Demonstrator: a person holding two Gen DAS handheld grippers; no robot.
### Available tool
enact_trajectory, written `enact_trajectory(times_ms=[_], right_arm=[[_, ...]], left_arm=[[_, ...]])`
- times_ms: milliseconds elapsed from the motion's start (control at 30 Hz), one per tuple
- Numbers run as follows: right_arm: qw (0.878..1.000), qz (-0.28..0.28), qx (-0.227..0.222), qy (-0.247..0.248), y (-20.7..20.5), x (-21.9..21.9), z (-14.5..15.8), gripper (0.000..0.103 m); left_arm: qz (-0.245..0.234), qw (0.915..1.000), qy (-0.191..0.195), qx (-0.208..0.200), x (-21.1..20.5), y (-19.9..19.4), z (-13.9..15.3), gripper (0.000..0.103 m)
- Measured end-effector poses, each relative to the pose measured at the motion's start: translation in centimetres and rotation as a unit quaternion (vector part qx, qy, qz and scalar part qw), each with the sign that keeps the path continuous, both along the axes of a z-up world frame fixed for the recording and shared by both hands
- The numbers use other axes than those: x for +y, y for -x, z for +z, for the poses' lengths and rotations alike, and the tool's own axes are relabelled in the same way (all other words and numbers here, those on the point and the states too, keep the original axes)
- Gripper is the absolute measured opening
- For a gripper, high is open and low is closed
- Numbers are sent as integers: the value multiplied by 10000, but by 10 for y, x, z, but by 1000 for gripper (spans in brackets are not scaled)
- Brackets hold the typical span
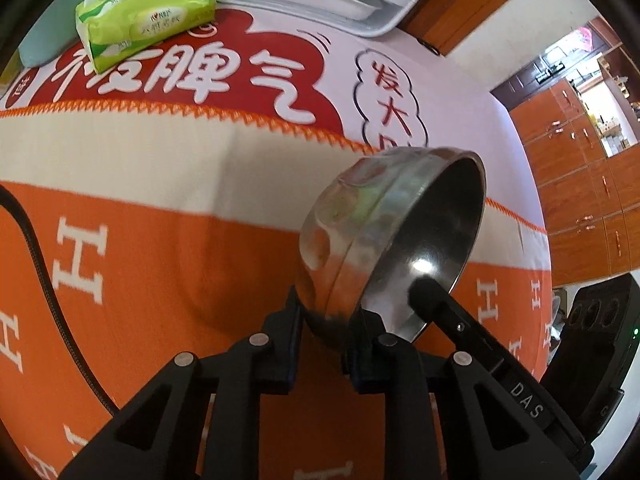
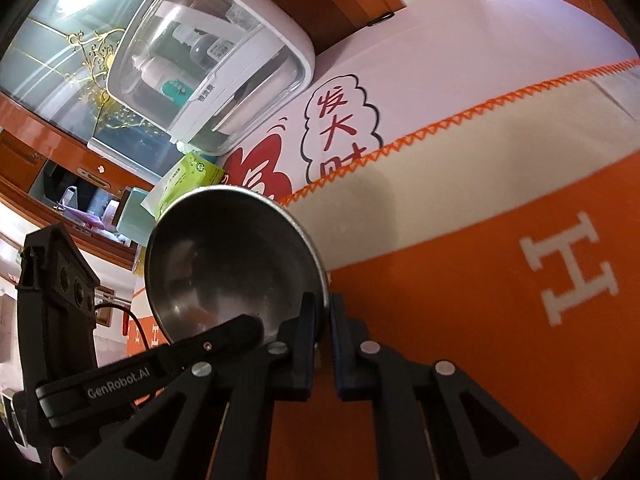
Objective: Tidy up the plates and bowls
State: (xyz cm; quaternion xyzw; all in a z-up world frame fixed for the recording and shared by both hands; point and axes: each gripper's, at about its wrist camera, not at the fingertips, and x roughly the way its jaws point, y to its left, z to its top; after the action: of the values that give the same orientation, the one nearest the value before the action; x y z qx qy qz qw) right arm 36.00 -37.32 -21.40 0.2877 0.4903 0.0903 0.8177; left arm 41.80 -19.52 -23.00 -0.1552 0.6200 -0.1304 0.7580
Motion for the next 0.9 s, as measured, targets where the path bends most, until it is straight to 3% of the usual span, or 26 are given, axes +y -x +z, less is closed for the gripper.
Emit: enact_trajectory(times_ms=[900], right_arm=[[9999, 74, -52, 138, 133, -28, 59, 7]], left_arm=[[-819, 9963, 226, 90, -34, 120, 55, 18]])
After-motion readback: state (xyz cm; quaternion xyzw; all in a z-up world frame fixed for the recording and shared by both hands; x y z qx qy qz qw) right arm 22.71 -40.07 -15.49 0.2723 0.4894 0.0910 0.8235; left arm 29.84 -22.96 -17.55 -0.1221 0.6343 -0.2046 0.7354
